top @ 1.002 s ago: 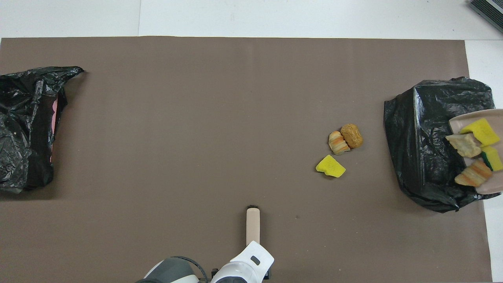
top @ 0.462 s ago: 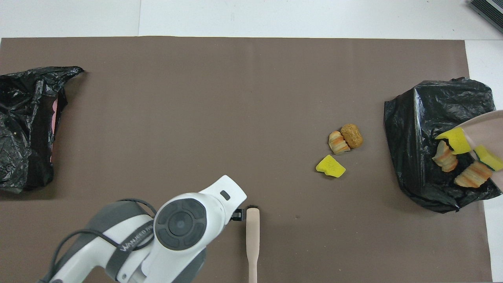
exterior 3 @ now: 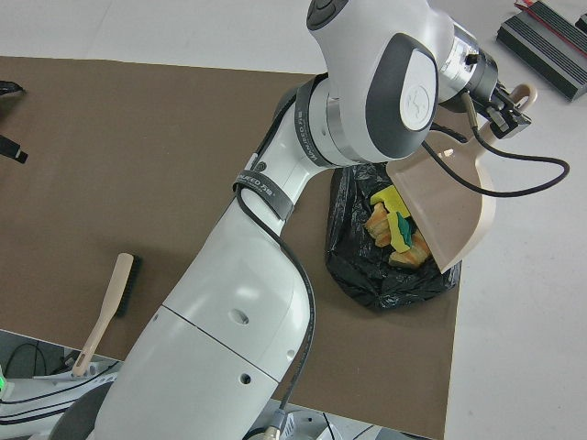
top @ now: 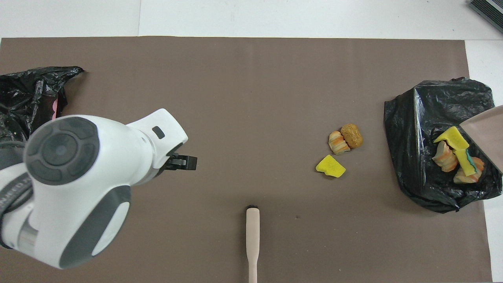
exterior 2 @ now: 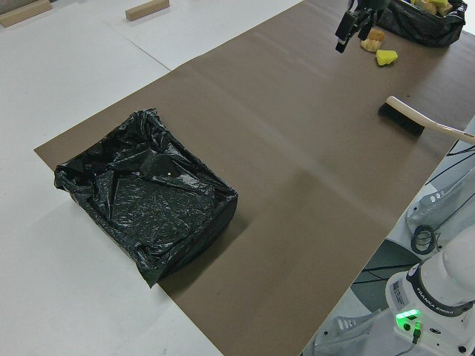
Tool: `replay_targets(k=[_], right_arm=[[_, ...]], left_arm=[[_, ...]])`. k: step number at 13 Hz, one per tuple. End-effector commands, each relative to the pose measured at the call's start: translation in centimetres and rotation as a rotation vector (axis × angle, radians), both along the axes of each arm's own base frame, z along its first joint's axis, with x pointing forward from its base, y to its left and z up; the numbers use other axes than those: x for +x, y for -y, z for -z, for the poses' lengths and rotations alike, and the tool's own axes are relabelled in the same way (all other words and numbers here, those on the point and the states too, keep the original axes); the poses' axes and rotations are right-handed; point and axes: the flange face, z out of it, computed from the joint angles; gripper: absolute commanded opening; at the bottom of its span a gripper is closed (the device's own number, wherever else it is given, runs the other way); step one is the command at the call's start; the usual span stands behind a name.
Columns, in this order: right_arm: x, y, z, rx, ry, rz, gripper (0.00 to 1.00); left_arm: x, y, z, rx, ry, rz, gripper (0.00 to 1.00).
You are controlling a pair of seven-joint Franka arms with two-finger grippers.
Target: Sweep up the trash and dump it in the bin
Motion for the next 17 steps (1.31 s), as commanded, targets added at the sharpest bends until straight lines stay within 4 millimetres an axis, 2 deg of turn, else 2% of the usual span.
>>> replay_targets(k=[1, 2, 4, 5, 7, 10, 14, 17], right_arm=[[-0.6, -2.3, -2.1, -0.002, 0.052, 0.144, 0.0], [-0.9, -3.2, -2.2, 0.034, 0.086, 0.254, 0.0], [-1.2, -5.7, -2.2, 0.1, 0.178, 0.417, 0.0], [-1.1, -7.3, -1.9, 0.141, 0.205, 0.466, 0.0], [-1.0, -10.3, -1.2, 0.249, 0.311, 0.656, 0.0], [-0.2, -18.2, 0.8, 0.356, 0.432, 0.857, 0.0], [1.5, -27.5, 5.0, 0.476, 0.546, 1.14, 0.0], [3.0, -33.2, 9.2, 0.542, 0.585, 1.348, 0.0]], left_arm=[[3.3, -4.4, -4.5, 0.015, 0.037, 0.01, 1.0], [3.7, -6.8, -6.2, 0.025, 0.026, 0.026, 1.0], [3.7, -9.9, -10.0, 0.035, 0.021, 0.07, 1.0], [3.6, -11.7, -10.6, 0.036, -0.001, 0.06, 1.0], [3.9, -13.6, -12.7, 0.032, 0.006, 0.069, 1.0], [5.3, -15.5, -13.1, 0.028, -0.026, 0.08, 1.0], [5.2, -18.4, -13.5, -0.038, -0.028, 0.035, 1.0], [4.5, -18.5, -14.1, -0.03, -0.019, 0.034, 1.0]])
